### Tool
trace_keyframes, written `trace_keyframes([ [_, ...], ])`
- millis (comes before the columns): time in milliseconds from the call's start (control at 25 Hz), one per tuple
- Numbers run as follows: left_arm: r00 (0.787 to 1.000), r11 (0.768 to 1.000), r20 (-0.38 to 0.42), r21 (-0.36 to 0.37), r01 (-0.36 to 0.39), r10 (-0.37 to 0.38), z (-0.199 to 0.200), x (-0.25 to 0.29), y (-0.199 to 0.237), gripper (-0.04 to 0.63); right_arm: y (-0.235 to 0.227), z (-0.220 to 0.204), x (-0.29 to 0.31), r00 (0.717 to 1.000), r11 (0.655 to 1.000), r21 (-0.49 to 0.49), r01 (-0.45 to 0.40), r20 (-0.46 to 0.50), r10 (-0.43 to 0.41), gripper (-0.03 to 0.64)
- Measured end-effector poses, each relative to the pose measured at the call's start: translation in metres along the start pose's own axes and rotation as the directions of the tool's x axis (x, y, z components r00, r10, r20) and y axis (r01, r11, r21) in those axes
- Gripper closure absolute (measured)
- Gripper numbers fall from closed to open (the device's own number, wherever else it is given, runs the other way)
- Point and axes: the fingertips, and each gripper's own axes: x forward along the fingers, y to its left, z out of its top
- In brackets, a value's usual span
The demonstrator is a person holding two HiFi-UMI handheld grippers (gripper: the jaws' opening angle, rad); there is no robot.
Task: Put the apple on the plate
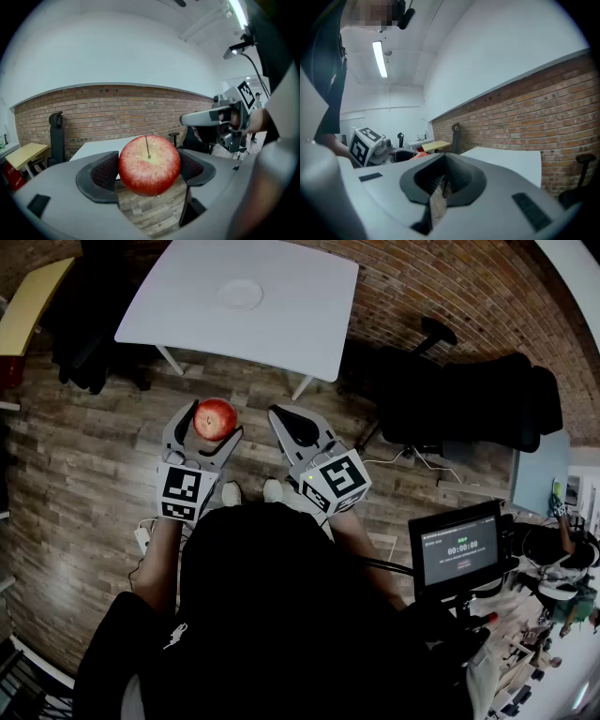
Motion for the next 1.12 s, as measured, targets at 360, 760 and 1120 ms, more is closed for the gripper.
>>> trace_keyframes([
  [360, 1.0, 1.0, 0.005, -0.002, 0.01, -0.01, 0.004, -0.003, 0.01, 0.195, 0.004, 0.007, 0.01, 1.0, 1.0, -0.01, 0.001, -0.006, -0.001, 0.614],
  [760, 0.999, 0.999, 0.009, -0.004, 0.04, -0.04, 0.01, 0.001, 0.015, 0.195, 0.001, 0.015, 0.014, 1.0, 0.999, 0.015, 0.029, -0.001, -0.029, 0.614],
  [1120, 0.998, 0.998, 0.005, -0.006, 0.062, -0.062, 0.011, 0.004, 0.02, 0.196, 0.0, 0.018, 0.016, 0.999, 0.999, 0.018, 0.049, -0.014, -0.049, 0.614],
])
